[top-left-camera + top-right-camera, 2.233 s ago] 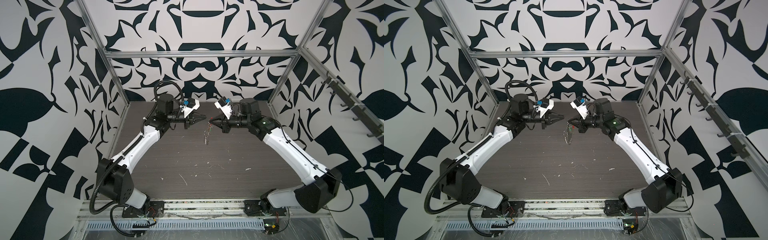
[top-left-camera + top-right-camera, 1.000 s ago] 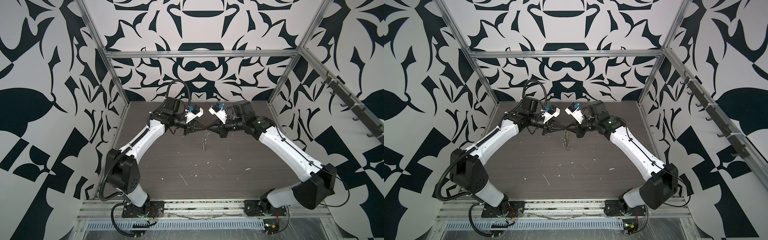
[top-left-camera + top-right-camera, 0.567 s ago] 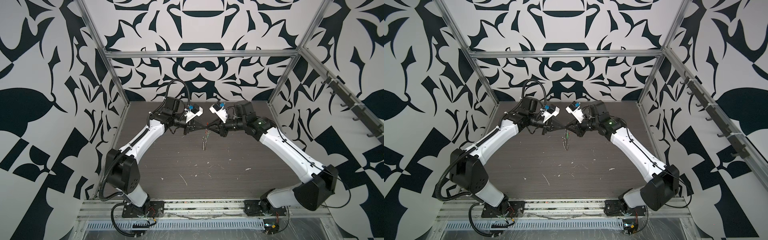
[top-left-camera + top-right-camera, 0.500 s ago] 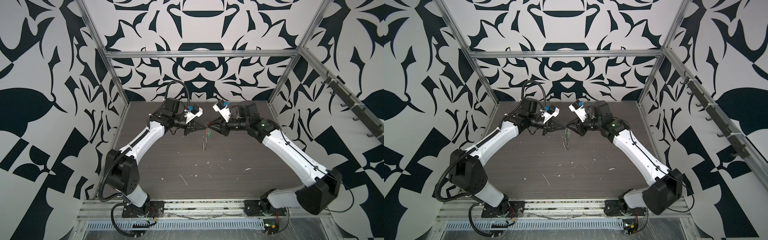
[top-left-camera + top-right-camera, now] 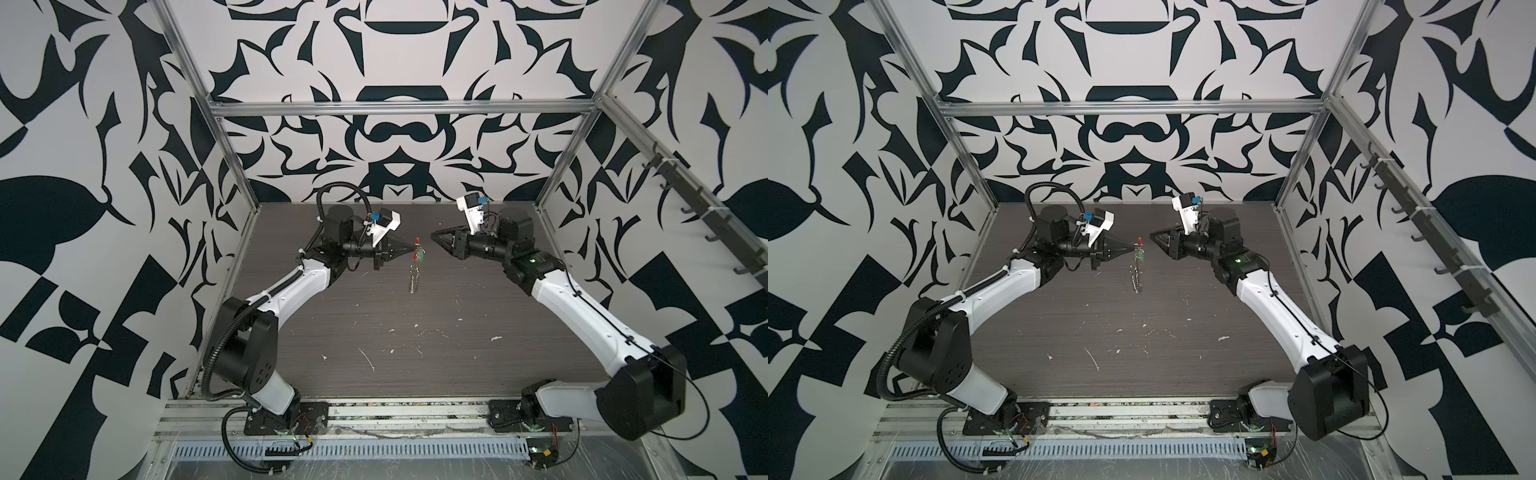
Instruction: Put the keys on the keyring
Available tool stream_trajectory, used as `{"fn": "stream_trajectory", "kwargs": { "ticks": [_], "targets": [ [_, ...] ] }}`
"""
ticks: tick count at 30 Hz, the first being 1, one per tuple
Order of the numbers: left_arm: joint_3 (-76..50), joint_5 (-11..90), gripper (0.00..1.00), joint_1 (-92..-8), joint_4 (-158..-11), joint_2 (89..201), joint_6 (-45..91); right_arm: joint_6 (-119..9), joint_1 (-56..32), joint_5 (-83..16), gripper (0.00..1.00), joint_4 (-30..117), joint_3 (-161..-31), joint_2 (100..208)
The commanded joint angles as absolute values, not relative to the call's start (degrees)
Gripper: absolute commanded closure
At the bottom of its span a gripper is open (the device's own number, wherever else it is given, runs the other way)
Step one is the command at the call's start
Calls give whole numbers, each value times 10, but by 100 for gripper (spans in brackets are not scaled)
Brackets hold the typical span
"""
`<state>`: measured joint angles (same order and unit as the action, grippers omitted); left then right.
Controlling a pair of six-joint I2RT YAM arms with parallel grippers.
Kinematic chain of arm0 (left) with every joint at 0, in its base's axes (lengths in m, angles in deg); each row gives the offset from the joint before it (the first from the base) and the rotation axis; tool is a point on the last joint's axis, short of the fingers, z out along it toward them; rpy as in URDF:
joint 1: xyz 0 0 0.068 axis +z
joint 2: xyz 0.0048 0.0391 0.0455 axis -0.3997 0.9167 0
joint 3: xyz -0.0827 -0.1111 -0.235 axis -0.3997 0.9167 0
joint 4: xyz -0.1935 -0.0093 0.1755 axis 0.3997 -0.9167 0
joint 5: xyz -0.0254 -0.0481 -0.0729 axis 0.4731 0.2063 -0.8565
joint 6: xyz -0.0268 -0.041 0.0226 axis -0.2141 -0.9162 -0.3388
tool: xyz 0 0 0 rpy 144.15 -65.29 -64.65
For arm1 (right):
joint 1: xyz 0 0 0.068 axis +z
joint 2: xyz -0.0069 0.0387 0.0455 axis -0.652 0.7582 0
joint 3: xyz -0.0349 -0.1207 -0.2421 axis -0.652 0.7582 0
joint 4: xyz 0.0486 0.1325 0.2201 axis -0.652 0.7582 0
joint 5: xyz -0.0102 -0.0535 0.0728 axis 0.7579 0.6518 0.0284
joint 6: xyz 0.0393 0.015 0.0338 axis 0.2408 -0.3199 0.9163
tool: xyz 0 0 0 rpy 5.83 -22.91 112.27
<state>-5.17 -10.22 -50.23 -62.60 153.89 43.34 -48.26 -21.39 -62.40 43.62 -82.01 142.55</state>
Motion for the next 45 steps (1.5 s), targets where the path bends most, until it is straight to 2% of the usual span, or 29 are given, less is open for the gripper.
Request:
{"fn": "stream_trajectory", "kwargs": {
  "ticks": [1,8,16,22,33,45],
  "targets": [
    [-42,-90,100,-505,-496,1545,357,-442,-208,-643,71,362,-822,1409],
    [-42,-76,100,-511,-443,1567,318,-410,-206,-614,72,356,-830,1413],
    [-37,6,100,-532,-435,1571,335,-378,-166,-482,72,415,-869,1421],
    [-32,31,100,-546,-403,1587,333,-386,-142,-425,72,455,-902,1431],
    [-7,94,100,-547,-313,1592,292,-390,-125,-396,72,476,-902,1436],
    [6,163,100,-569,-186,1627,249,-363,-104,-364,72,435,-870,1451]
  ]
}}
